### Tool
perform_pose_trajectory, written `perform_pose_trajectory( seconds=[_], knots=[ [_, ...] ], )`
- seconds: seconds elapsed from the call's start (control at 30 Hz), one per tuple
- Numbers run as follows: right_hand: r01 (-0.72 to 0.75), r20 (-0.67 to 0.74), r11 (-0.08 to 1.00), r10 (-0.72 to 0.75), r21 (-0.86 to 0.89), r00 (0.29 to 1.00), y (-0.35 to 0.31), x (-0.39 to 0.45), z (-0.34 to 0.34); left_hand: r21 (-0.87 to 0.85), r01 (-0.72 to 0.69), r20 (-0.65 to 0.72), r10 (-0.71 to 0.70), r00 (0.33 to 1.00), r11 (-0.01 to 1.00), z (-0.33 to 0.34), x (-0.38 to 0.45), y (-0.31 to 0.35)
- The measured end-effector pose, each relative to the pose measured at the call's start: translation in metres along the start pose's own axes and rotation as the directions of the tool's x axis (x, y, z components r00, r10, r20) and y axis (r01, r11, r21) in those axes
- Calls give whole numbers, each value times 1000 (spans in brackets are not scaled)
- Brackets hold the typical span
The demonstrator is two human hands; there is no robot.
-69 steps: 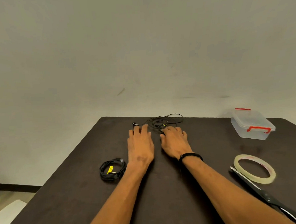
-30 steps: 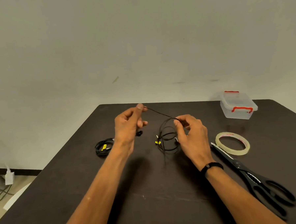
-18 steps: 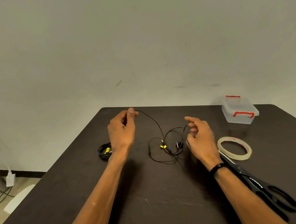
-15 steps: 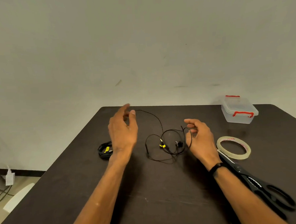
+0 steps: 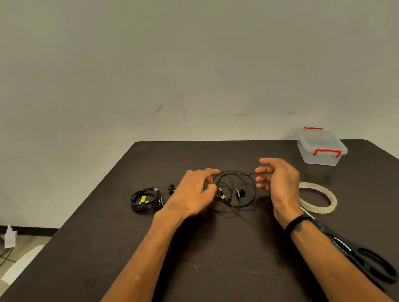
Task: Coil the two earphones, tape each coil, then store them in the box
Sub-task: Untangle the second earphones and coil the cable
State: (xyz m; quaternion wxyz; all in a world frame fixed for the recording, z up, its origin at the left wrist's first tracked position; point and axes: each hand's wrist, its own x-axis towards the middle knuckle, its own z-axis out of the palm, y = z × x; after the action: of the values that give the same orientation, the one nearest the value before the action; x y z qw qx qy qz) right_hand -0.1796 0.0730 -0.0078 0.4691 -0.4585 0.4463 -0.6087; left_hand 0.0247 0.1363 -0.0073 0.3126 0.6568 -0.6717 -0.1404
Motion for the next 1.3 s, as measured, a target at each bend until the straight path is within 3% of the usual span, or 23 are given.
perform_pose_trajectory(
  seconds=[0.1,0.17,0.2,0.27,0.3,0.33,0.43,0.5,0.57,0.63,0.7,0.77,0.87,0.93,1.0,1.07,1.1,1.17,1.2,1.3],
  knots=[
    [43,31,995,-41,-87,999,2,-2,2,-227,51,-37,-61,997,973,4,-3,9],
    [151,59,954,-140,-260,988,8,-4,4,-257,-1,-125,-32,992,966,6,-2,12],
    [256,89,882,-240,-396,967,11,-5,4,-272,-31,-202,-25,979,962,4,-3,14],
    [495,245,612,-449,-617,859,13,-9,3,-301,-129,-353,15,936,945,-6,-3,17],
    [587,341,505,-500,-632,796,14,-11,4,-307,-190,-395,57,917,933,-10,-4,20],
    [639,400,470,-514,-609,759,11,-14,6,-324,-252,-413,103,905,912,-14,-5,24],
    [675,433,524,-520,-520,737,6,-22,14,-492,-358,-413,149,898,794,-20,-8,37],
    [636,370,585,-519,-502,770,5,-23,15,-518,-358,-450,109,886,777,-23,-9,40],
    [516,269,758,-441,-399,856,4,-21,14,-359,-308,-542,72,837,881,-25,-9,33],
    [396,206,877,-348,-274,914,2,-19,12,-32,-206,-598,147,788,978,-28,-10,21],
    [337,179,914,-301,-226,937,2,-19,13,248,-100,-590,233,773,963,-28,-11,14],
    [305,104,935,-290,-183,951,3,-17,15,333,-60,-613,264,745,941,-34,-9,8],
    [285,-38,941,-296,-182,954,2,-7,7,89,6,-658,54,751,996,-45,-7,2],
    [297,-16,884,-324,-360,946,1,-1,0,-166,57,-573,-143,807,985,-47,-3,3],
    [294,53,816,-310,-498,949,2,-3,-1,-504,100,-316,-291,903,858,-48,-4,7],
    [281,77,821,-281,-497,957,3,-5,2,-835,166,18,-275,961,525,-54,-10,13],
    [279,68,823,-284,-494,956,2,-6,2,-926,174,109,-203,973,335,-59,-13,14],
    [311,48,796,-336,-519,941,0,-5,0,-989,132,128,-58,990,60,-70,-16,11],
    [316,53,772,-345,-552,937,-2,-5,-2,-994,105,105,-18,994,-12,-75,-17,10],
    [216,44,827,-226,-519,973,-4,-4,-3,-998,56,58,-68,996,-20,-74,-14,10]
  ],
)
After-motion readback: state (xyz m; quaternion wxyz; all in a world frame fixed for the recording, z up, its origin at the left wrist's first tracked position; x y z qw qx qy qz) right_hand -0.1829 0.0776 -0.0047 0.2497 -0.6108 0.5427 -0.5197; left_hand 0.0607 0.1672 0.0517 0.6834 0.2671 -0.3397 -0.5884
